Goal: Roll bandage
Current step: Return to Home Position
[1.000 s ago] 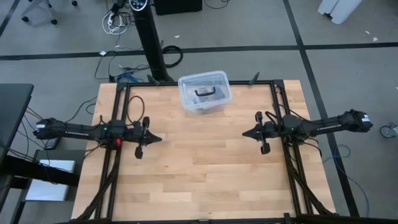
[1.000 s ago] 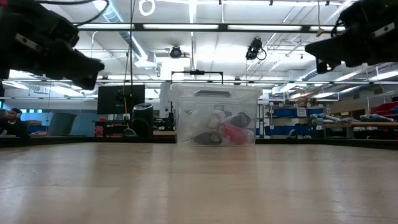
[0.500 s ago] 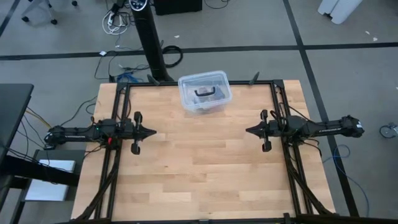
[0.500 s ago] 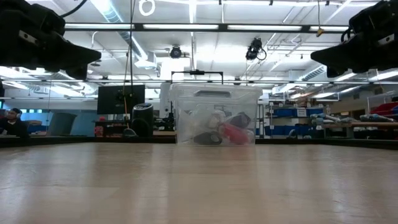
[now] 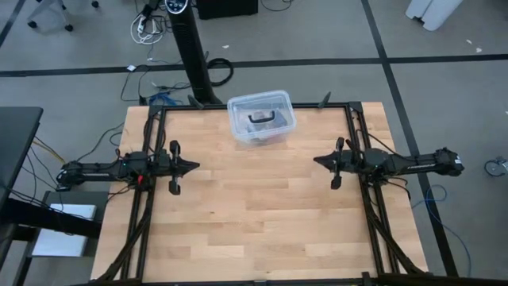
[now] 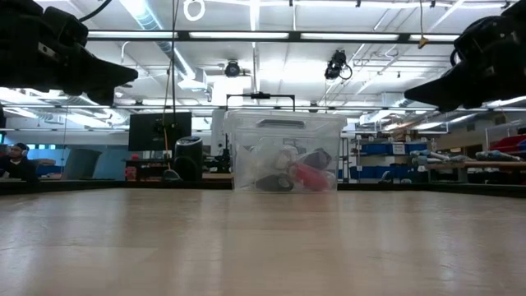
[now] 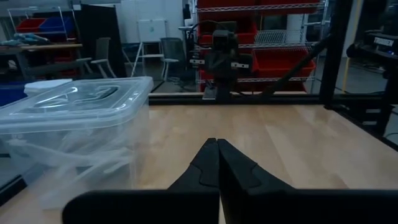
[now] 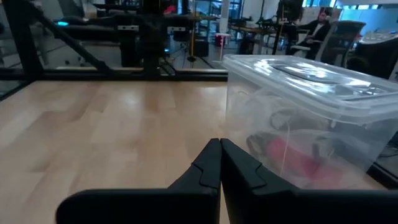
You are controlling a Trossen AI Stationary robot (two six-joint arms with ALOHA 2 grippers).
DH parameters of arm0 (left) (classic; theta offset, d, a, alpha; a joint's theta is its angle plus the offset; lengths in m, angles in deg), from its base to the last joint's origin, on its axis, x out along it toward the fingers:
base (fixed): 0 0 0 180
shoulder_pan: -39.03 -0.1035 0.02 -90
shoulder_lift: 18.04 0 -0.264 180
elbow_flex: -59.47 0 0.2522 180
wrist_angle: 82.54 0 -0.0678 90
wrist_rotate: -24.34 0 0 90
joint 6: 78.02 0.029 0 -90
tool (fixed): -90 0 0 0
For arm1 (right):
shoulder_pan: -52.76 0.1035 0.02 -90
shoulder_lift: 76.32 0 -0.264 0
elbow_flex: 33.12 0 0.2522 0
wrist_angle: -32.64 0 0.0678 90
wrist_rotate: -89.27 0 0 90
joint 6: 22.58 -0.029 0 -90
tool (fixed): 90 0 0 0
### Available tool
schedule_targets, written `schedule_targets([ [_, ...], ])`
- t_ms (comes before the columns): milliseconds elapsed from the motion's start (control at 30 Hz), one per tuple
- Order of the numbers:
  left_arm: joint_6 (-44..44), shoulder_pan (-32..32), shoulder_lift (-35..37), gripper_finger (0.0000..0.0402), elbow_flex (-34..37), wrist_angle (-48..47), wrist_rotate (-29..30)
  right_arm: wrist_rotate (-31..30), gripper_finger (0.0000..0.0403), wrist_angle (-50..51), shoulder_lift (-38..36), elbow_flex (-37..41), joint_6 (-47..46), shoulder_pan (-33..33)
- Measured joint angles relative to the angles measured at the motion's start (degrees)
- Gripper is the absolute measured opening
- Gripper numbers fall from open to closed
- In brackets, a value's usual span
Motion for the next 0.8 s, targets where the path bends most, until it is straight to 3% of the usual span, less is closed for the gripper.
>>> schedule_targets([
  [800,0.0,0.0,0.0,0.0001,0.0,7.0,0.2,0.0,0.0007,-0.1,0.2,0.0,1.3,0.0],
])
